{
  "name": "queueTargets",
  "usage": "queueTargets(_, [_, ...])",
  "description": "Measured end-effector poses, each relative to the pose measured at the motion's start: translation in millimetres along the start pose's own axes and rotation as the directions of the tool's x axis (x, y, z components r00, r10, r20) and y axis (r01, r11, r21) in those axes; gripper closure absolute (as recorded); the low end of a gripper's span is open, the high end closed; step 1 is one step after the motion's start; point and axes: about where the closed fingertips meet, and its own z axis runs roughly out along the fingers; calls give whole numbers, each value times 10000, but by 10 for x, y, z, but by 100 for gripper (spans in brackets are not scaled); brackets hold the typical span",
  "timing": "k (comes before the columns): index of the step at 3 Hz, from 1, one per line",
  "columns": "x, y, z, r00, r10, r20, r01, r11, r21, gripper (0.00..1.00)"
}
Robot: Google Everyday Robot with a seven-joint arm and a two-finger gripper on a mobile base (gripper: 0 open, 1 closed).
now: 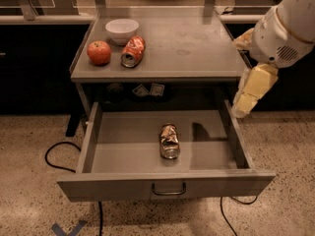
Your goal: Pick orange can from top drawer and place on counter
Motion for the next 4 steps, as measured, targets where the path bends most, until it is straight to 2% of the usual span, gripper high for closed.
queueTargets(1, [-188, -174, 554, 9977, -254, 633, 297, 9972, -680, 0])
queueTargets(2, [-188, -173, 555, 9977, -253, 633, 296, 9972, -681, 0])
queueTargets(3, [-94, -124, 713, 9979, -20, 649, 82, 9955, -949, 0])
queueTargets(4, [28, 35, 1155, 9964, 270, 810, -112, 9818, -1896, 0])
